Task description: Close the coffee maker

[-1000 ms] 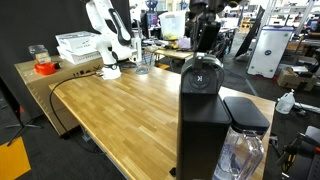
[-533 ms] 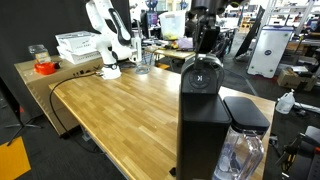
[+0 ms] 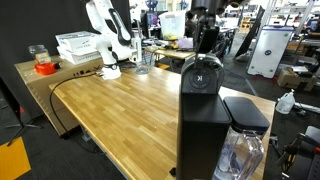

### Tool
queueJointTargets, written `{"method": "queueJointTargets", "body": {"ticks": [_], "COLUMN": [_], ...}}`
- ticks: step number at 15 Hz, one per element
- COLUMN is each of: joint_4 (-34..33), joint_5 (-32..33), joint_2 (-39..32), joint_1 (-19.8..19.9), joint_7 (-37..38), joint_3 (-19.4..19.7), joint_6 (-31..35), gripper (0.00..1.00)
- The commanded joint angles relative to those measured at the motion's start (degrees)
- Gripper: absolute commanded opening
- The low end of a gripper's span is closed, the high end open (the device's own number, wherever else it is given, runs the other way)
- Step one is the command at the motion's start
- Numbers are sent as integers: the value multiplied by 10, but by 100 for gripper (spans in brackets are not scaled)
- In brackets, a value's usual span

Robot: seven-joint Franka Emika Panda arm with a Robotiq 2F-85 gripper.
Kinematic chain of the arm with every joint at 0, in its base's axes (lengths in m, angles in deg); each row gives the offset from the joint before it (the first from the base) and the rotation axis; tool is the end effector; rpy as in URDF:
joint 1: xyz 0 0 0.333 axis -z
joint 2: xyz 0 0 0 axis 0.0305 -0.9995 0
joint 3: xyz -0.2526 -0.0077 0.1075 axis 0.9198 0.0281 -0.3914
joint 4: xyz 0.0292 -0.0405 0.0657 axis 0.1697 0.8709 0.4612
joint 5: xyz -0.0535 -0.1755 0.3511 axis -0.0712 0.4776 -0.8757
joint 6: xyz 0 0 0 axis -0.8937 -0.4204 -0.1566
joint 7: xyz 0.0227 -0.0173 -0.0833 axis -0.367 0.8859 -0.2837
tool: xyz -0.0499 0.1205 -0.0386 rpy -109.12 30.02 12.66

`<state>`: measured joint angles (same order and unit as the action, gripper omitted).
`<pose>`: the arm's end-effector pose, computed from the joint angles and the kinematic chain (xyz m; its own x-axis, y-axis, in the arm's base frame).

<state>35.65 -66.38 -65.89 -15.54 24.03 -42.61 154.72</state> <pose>0.4779 0.2994 0.4380 0.6333 0.7675 0.0995 0.7702 -0.6126 -0.1775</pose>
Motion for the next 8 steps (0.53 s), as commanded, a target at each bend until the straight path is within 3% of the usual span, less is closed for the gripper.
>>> {"method": "queueJointTargets", "body": {"ticks": [1, 8], "joint_4": [-3, -14], "joint_5": [12, 8], "joint_2": [2, 4], "joint_1": [17, 54], "joint_7": [11, 7], "joint_3": [-1, 28], "joint_6": [-3, -5], "gripper": [0, 0]}}
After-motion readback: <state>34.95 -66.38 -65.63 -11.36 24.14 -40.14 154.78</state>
